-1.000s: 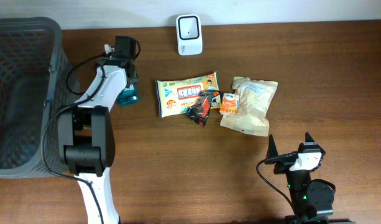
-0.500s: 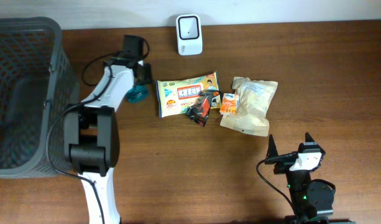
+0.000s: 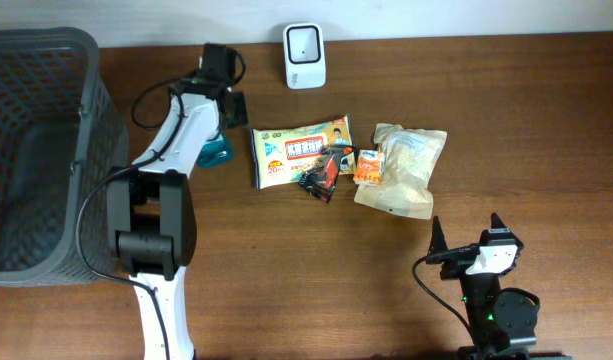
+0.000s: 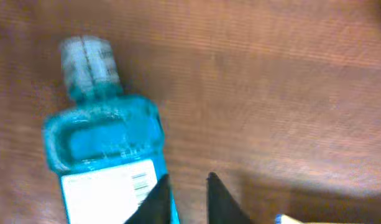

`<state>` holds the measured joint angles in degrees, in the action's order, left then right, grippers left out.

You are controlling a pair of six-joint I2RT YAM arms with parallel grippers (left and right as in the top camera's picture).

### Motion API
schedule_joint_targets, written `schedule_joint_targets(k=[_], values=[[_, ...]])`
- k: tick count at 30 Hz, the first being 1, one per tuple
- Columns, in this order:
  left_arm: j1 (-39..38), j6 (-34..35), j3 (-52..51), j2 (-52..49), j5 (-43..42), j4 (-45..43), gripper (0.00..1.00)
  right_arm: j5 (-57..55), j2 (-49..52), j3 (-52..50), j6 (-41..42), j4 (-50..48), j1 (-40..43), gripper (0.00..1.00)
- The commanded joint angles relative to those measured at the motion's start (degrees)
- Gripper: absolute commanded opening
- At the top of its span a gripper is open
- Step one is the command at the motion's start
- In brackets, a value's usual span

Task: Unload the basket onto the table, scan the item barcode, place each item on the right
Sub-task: 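Lower the left gripper over the lying bottle and grasp its body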

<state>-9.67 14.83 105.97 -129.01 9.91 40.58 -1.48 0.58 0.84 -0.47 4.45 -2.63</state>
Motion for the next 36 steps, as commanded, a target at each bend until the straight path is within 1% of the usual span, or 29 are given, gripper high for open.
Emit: schedule_joint_targets(k=[1, 3, 4, 5, 8, 10, 13, 14, 16, 17, 19, 21, 23, 26, 27, 29, 30, 32, 33, 34, 36], values=[[0.5, 3.9, 3.1, 0.7, 2.3, 1.3, 0.42, -0.1, -0.4, -0.5, -0.4, 0.2, -0.3, 0.99], [1.2, 8.6, 3.1, 0.6, 5.1, 2.5, 0.52, -0.1, -0.4, -0.5, -0.3, 0.2, -0.3, 0.99], [1.7, 10.5, 3.0, 0.5, 5.8, 3.1, 0.63, -0.1, -0.4, -0.5, -0.4, 0.2, -0.3, 0.99], [2.3, 11.4, 2.8, 0.3, 5.9, 3.7, 0.66, -0.1, -0.4, -0.5, -0.3, 0.2, -0.3, 0.98], [3.5, 11.5, 2.8, -0.7, 5.7, 5.4, 0.68, -0.1, -0.4, -0.5, -0.4, 0.2, -0.3, 0.99], [3.6, 11.5, 2.8, -1.6, 5.2, 6.3, 0.73, -0.1, -0.4, -0.5, -0.4, 0.2, -0.3, 0.99], [3.5, 11.6, 2.8, -3.4, 4.3, 6.9, 0.76, -0.1, -0.4, -0.5, -0.3, 0.2, -0.3, 0.99], [3.6, 12.4, 2.8, -4.2, 4.3, 6.9, 0.78, -0.1, -0.4, -0.5, -0.3, 0.2, -0.3, 0.99], [3.6, 14.4, 2.8, -5.1, 4.3, 6.9, 0.80, -0.1, -0.4, -0.5, -0.4, 0.2, -0.3, 0.99], [3.6, 15.6, 2.8, -5.7, 4.3, 6.6, 0.82, -0.1, -0.4, -0.5, -0.3, 0.2, -0.3, 0.98], [3.6, 15.6, 2.8, -6.1, 4.0, 5.9, 0.91, -0.1, -0.4, -0.5, -0.3, 0.2, -0.3, 0.99], [3.6, 15.5, 2.8, -6.7, 3.8, 4.9, 0.97, -0.1, -0.4, -0.5, -0.3, 0.2, -0.3, 0.99], [3.6, 15.5, 2.8, -6.9, 3.8, 4.5, 1.00, -0.1, -0.4, -0.5, -0.3, 0.2, -0.3, 0.99], [3.6, 15.5, 2.8, -8.0, 3.8, 3.9, 1.00, -0.1, -0.4, -0.5, -0.4, 0.2, -0.3, 0.99], [3.6, 15.4, 2.8, -8.4, 3.8, 3.8, 0.99, -0.1, -0.4, -0.5, -0.3, 0.2, -0.3, 0.99], [3.6, 14.1, 2.8, -9.2, 3.8, 3.7, 0.87, -0.1, -0.4, -0.5, -0.3, 0.2, -0.3, 0.98], [3.6, 13.6, 2.8, -9.5, 3.3, 3.8, 0.84, -0.1, -0.4, -0.5, -0.3, 0.2, -0.3, 0.99], [3.6, 13.6, 2.8, -9.6, 3.0, 4.1, 0.65, -0.1, -0.4, -0.5, -0.3, 0.2, -0.3, 0.99], [3.6, 13.6, 2.8, -9.6, 3.0, 4.0, 0.53, -0.1, -0.4, -0.5, -0.3, 0.2, -0.3, 0.98], [3.6, 13.6, 2.9, -9.6, 3.0, 3.9, 0.45, -0.1, -0.4, -0.5, -0.4, 0.2, -0.3, 0.99], [3.6, 13.6, 3.0, -9.6, 3.0, 3.9, 0.36, -0.1, -0.4, -0.5, -0.4, 0.2, -0.3, 0.99]])
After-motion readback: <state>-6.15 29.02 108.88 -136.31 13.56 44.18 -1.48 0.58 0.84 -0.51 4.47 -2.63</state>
